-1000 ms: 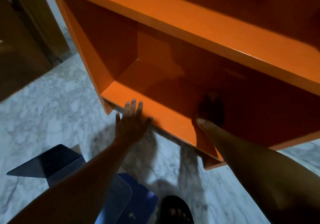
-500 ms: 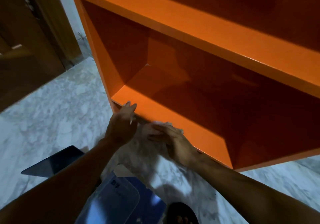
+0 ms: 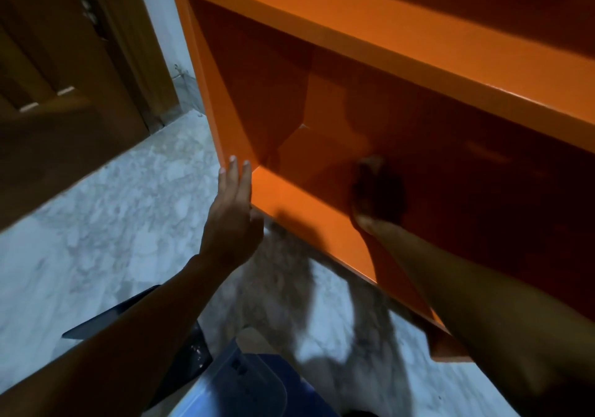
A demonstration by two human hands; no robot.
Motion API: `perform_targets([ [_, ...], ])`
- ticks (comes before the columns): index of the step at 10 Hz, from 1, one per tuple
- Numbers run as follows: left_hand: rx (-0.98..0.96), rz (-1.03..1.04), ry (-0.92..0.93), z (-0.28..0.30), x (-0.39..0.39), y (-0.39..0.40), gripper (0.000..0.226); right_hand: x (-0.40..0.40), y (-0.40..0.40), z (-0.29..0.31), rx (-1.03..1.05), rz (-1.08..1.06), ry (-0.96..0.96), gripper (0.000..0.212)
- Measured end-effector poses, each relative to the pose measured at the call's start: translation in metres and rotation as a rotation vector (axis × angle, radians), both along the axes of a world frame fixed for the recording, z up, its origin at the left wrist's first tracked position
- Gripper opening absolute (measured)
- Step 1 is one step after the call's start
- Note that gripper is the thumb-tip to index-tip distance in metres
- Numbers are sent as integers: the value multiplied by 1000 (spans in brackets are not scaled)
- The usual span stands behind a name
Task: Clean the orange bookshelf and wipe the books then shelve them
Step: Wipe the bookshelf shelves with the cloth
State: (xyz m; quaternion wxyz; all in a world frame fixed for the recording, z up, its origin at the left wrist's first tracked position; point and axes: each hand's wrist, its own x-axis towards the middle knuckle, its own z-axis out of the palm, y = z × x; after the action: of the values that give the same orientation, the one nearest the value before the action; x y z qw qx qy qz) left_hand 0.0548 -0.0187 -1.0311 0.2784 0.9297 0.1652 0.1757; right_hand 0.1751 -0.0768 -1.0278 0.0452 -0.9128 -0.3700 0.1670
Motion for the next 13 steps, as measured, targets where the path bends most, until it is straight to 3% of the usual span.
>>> perform_targets([
  [1,-15,14,-26,1,-6,4,82,-26,29,-44,-237,189,-371,71],
  [2,-66,4,-69,1,-15,6,84,4,5,-169,-183,217,-392,76],
  [3,-91,46,-92,8,-22,7,84,23,-33,-138,130,-119,-441,55],
  [4,-40,12,-74,12,-25,14,80,-49,-98,-39,162,169,-474,48],
  [5,-15,4,-62,17,-22,18,73,-48,-102,-52,544,347,-51,49],
  [6,-14,-9,-71,17,-20,25,69,-24,-108,-21,632,241,-237,33],
  [7,1,-31,-61,14,-21,33,61,9,-96,-14,531,26,-572,36],
  [8,3,-56,-94,11,-22,37,92,-10,-41,-14,428,-68,-469,49],
  [9,-30,-39,-82,17,-22,38,84,-40,18,-1,110,31,-475,53],
  [10,-56,-16,-70,20,-21,43,63,-71,71,-27,-524,233,-514,105],
  [11,-55,-29,-65,18,-21,51,74,-72,66,30,-424,172,-557,90],
  [12,-56,-23,-67,17,-21,55,71,38,56,-46,-27,-149,-163,71],
  [13,-117,-43,-81,20,-23,52,76,108,32,-141,268,-195,-203,70],
])
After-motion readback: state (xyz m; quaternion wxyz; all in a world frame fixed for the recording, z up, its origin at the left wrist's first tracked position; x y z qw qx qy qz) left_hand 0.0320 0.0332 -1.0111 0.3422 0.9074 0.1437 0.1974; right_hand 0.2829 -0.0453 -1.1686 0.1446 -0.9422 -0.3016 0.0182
